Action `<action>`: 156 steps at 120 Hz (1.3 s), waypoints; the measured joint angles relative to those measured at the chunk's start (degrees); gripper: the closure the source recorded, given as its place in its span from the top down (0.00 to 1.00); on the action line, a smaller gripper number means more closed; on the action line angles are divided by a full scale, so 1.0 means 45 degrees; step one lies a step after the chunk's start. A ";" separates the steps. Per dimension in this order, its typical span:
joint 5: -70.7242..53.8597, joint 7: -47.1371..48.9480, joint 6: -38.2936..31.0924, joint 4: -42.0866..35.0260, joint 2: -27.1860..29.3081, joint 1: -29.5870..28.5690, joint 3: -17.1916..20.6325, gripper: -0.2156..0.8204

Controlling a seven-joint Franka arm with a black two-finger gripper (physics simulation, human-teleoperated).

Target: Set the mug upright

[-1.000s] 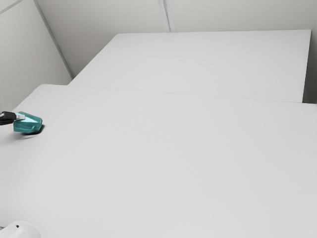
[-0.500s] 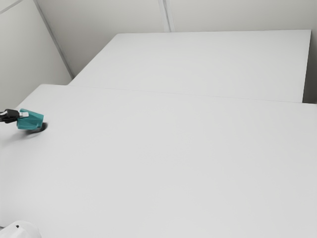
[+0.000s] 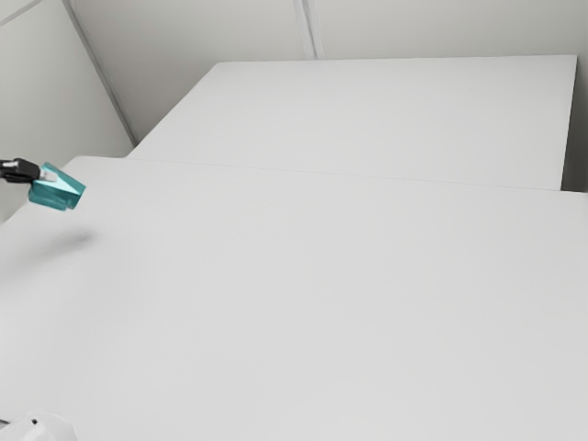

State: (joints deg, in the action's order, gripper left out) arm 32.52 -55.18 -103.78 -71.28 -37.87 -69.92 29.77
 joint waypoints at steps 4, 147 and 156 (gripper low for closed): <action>-0.0042 0.0025 -0.0005 -0.0465 0.0521 0.0054 -0.0008 0.03; -0.6846 0.6312 -0.3622 -0.6463 0.5758 1.9244 -1.0225 0.03; -0.7091 0.6886 -0.4048 -0.6436 0.5363 1.9673 -1.0217 0.03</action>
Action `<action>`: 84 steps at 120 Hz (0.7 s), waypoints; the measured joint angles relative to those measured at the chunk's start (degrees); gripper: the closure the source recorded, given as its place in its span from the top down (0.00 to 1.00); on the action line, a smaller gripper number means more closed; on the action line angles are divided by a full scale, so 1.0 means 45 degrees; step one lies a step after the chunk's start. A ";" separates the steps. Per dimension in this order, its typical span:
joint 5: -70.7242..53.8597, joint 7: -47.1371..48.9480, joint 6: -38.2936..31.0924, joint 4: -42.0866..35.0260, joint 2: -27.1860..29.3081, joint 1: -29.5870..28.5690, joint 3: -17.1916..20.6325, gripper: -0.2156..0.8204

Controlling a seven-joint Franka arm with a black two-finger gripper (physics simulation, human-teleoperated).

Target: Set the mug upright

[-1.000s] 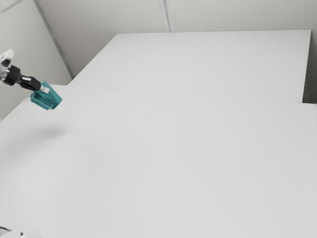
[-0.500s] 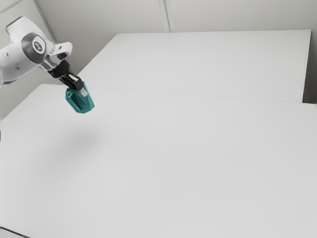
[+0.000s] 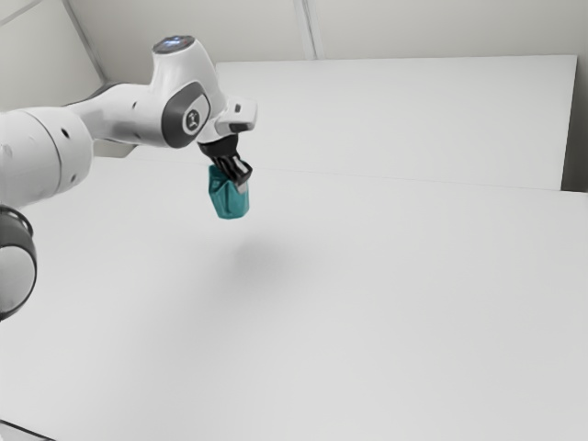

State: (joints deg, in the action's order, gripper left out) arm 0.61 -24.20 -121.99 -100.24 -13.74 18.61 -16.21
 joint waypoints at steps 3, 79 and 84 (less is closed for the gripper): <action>-0.0034 0.0177 -0.0135 0.0009 -0.0157 0.0122 0.0003 0.03; 0.1493 0.3554 -0.1441 -0.0641 -0.1449 0.1400 -0.0418 0.03; 0.1426 0.3693 -0.1458 -0.0623 -0.1581 0.1444 -0.0410 0.03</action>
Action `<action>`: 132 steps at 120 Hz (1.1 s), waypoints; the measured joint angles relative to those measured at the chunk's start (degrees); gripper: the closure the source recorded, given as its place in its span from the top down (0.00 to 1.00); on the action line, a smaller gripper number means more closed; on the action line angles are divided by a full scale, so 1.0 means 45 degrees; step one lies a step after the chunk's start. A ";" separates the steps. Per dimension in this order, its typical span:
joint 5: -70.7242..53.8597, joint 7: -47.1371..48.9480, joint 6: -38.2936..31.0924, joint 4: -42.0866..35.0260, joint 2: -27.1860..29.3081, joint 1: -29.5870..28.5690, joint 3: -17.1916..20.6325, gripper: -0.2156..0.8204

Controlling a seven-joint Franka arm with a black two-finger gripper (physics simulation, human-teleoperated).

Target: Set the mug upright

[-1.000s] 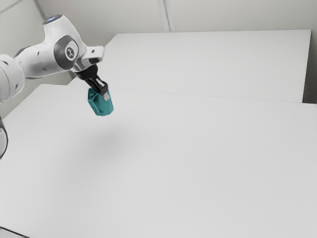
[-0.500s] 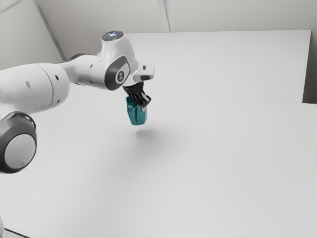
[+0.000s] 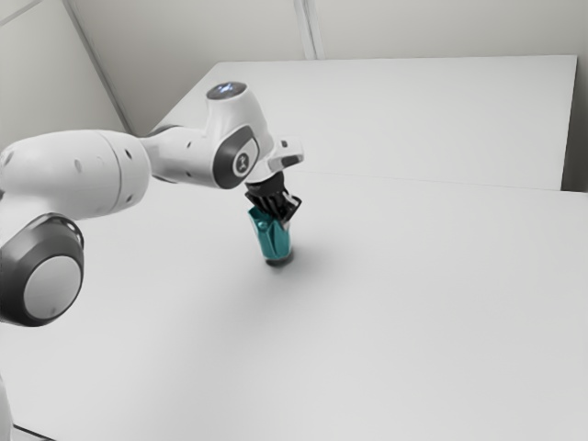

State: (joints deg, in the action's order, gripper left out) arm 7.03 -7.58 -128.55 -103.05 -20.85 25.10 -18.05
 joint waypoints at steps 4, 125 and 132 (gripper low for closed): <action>-0.0148 0.0104 -0.0016 0.0019 -0.0090 0.0081 0.0002 0.03; -0.1814 0.1031 0.0659 0.0501 0.1228 0.0439 -0.0079 0.75; -0.1875 0.1029 0.1295 0.0997 0.1549 0.0377 -0.0114 0.76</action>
State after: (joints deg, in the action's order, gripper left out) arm -1.41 -2.95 -122.72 -98.56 -13.88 26.80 -18.56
